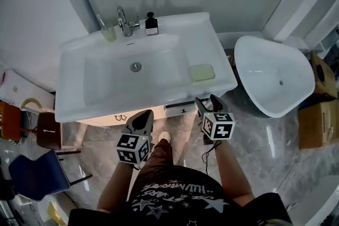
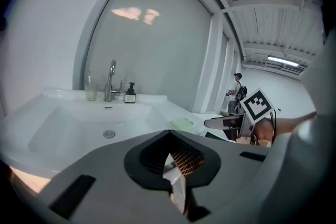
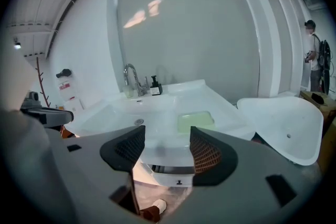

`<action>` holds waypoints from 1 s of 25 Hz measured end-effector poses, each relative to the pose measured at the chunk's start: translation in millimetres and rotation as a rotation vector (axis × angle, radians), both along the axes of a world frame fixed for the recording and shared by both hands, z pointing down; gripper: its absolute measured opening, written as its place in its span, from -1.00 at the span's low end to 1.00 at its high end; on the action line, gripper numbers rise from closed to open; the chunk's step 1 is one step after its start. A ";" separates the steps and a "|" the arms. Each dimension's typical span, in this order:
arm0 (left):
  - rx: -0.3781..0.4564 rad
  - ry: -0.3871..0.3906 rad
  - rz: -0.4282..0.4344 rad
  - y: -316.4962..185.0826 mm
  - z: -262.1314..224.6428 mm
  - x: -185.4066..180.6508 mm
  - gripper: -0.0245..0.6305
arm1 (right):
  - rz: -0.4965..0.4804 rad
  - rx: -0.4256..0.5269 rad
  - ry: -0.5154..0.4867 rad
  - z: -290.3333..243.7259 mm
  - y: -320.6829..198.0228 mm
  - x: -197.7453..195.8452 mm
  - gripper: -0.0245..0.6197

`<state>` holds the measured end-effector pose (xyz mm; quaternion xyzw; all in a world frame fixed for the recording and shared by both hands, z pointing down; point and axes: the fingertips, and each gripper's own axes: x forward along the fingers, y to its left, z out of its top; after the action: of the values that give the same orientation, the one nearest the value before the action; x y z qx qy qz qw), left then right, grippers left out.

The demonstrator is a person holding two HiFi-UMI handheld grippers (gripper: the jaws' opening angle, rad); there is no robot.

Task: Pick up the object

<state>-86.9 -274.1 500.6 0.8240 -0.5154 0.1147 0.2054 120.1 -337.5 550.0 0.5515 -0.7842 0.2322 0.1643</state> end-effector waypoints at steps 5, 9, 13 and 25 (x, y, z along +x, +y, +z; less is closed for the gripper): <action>-0.015 0.012 0.039 -57.9 1.9 -5.5 -0.88 | 0.009 -0.041 0.054 9.5 -51.0 -9.9 -0.09; -0.033 0.016 0.059 -92.6 9.2 -10.6 -0.88 | 0.006 -0.076 0.090 21.3 -82.6 -17.6 -0.10; -0.058 0.015 0.072 -120.8 20.9 -17.5 -0.88 | 0.005 -0.136 0.137 39.4 -107.6 -21.7 -0.18; -0.115 0.035 0.111 -165.6 46.1 -29.2 -0.88 | -0.021 -0.316 0.322 89.8 -142.0 -31.6 -0.46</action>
<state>-116.1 -439.7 546.7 0.8401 -0.4577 0.1412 0.2545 88.6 -479.4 639.9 0.5405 -0.7074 0.2593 0.3744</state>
